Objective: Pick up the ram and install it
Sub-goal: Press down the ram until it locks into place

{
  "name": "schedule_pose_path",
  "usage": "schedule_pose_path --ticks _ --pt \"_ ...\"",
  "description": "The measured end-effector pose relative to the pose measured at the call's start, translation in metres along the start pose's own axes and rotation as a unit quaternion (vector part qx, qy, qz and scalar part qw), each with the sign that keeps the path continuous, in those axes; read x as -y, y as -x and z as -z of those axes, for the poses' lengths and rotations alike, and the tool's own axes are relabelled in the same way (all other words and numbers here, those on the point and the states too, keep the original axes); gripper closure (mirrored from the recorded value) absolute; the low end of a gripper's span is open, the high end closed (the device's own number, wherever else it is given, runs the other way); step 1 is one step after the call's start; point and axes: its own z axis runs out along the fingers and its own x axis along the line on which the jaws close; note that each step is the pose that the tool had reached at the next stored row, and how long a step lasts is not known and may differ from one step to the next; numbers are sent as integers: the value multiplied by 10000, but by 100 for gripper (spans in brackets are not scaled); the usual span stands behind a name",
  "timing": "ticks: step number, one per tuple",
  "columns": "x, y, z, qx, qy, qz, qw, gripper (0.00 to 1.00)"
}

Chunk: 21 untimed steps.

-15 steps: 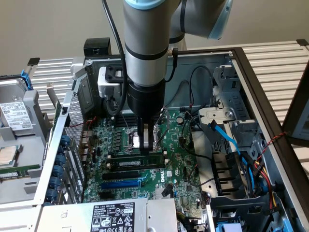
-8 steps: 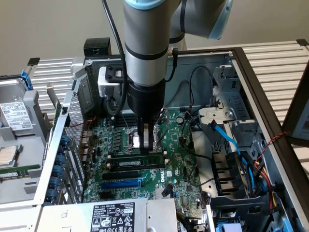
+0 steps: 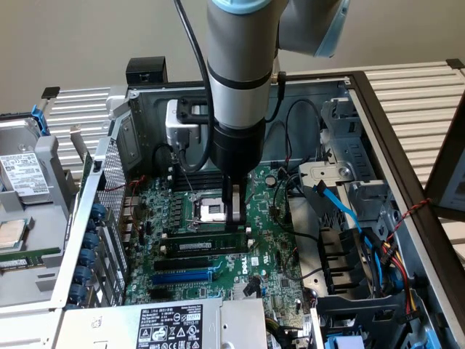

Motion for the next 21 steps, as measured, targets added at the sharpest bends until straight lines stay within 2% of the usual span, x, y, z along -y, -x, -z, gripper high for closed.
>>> schedule_pose_path --ticks 6,15,17,21 --pt "5 -5 -84 1 -49 3 10000 89" --pt "-6 -6 -110 7 -109 7 9999 89" --pt "-66 -7 -92 8 -111 7 9999 89" --pt "-248 -13 -56 5 -110 7 9999 89"
